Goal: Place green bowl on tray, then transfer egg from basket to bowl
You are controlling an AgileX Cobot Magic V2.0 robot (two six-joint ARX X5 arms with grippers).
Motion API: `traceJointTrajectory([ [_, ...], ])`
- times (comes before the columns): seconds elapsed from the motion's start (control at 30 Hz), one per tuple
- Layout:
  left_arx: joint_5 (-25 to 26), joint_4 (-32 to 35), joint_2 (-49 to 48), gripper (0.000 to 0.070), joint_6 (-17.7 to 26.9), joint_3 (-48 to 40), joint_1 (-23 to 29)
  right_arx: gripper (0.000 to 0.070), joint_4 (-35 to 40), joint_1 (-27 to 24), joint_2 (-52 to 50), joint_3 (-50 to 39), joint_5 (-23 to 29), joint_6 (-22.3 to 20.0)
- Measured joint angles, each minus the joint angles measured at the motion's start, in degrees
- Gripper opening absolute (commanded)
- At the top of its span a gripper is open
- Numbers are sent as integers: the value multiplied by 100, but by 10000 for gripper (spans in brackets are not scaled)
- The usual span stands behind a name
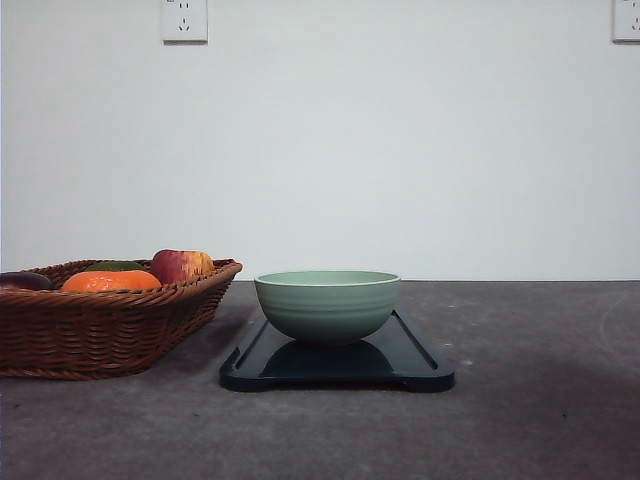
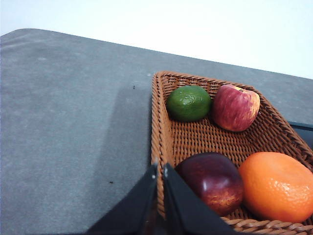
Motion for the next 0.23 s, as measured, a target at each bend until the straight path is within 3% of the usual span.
traceJointTrajectory([
  [0.23,0,-1,0,13,0,0,0,17,-1,0,0,0,0,0],
])
